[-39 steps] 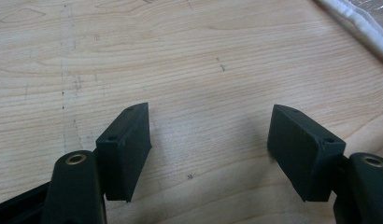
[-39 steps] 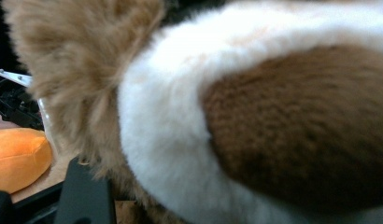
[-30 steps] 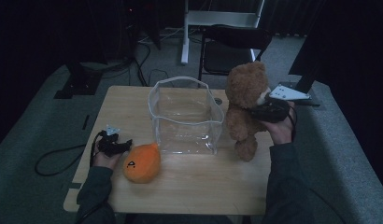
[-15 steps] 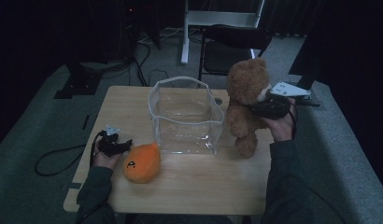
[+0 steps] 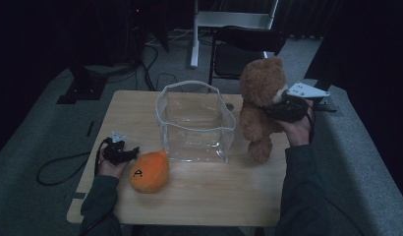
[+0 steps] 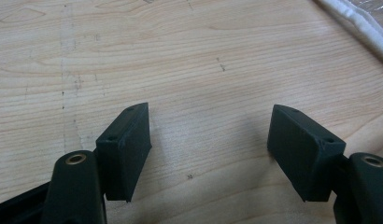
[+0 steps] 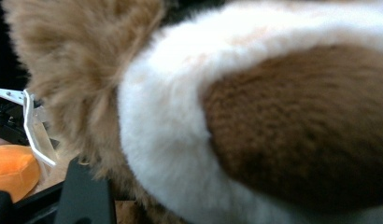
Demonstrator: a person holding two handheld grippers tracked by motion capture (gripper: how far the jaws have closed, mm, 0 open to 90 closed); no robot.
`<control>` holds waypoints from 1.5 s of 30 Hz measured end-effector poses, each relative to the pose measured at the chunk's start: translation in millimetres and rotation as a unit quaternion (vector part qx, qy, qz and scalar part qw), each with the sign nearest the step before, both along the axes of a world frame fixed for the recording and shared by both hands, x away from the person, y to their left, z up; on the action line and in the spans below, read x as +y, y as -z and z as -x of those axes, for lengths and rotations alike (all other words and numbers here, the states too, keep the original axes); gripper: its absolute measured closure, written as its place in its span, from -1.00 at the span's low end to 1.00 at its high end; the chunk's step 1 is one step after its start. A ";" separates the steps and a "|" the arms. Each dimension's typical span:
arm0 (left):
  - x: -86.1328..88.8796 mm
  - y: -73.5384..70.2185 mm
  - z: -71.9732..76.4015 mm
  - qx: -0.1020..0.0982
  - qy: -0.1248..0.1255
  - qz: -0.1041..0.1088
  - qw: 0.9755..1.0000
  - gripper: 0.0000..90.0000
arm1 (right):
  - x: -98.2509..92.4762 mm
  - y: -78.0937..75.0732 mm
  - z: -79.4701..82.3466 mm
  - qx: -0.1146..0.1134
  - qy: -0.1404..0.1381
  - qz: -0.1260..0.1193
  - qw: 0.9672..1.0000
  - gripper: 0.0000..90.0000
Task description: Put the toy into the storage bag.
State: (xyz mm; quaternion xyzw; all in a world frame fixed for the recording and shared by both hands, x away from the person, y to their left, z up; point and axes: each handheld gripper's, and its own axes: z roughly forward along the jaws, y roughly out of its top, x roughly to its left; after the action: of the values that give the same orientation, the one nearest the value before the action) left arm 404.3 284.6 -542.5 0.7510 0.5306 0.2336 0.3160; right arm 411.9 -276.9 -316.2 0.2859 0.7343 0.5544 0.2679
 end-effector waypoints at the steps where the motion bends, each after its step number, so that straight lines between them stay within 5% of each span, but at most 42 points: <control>1: 0.0 0.0 0.0 0.000 0.000 0.000 1.000 -0.32 | 0.1 -0.4 -0.6 -0.001 0.000 0.001 1.000 -0.25; 45: -0.1 0.0 0.0 0.000 -0.001 0.000 1.000 -0.32 | 20.9 -36.0 -25.4 -0.015 -0.012 0.016 1.000 -0.25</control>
State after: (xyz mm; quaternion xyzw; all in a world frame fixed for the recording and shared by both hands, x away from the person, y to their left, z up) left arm 404.3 284.5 -542.5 0.7506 0.5312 0.2336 0.3162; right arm 437.3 -256.0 -280.3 0.2645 0.7423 0.5499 0.2769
